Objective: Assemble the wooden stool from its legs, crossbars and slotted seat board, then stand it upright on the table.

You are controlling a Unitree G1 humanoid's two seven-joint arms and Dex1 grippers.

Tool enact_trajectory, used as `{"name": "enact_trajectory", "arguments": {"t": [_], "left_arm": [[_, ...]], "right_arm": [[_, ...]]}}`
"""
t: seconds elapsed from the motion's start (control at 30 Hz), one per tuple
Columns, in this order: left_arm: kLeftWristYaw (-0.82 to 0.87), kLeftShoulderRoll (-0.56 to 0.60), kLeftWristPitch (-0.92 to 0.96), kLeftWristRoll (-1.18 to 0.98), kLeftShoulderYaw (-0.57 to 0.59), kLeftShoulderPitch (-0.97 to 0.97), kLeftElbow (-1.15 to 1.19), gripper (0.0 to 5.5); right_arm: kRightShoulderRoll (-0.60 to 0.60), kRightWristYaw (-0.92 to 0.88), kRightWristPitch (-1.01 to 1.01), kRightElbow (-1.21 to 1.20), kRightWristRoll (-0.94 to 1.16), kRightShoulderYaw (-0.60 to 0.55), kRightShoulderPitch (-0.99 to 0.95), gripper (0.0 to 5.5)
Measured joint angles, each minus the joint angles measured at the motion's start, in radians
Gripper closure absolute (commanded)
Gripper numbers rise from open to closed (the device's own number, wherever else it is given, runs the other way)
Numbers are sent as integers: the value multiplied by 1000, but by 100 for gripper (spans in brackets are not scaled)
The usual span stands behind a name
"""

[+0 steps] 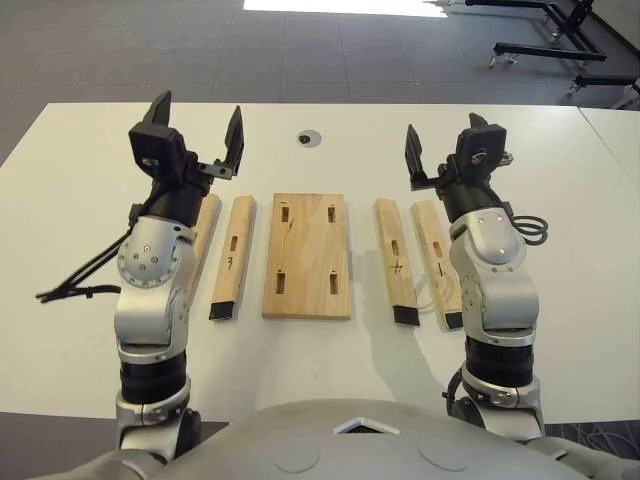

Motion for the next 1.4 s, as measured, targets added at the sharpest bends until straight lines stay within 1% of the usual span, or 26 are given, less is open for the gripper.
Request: {"name": "enact_trajectory", "arguments": {"t": [0.07,0.13,0.23,0.4,0.5,0.7,0.97,1.2,1.4], "left_arm": [[25,-14,5,14,-2,27,-22,88],[48,-25,8,29,-7,32,-38,88],[56,-27,26,41,-8,31,-40,88],[55,-26,65,32,8,16,-39,88],[54,-28,77,22,8,10,-37,88],[55,-41,77,17,2,-8,-32,88],[79,-58,59,48,-22,-12,-14,88],[89,-79,37,48,-32,-49,30,88],[72,-67,10,47,-25,-116,85,88]], "right_arm": [[41,-22,-26,1,-16,39,-13,87],[47,-31,-35,-2,-19,44,-24,87],[41,-28,-32,-1,-19,34,-24,87],[12,28,-9,1,-14,42,-29,87],[5,32,33,5,4,27,-50,87],[5,41,50,26,25,8,-60,87],[6,52,17,57,34,7,-86,87],[16,60,-16,74,64,-15,-99,87],[30,43,-67,117,63,-25,-124,87]]}}
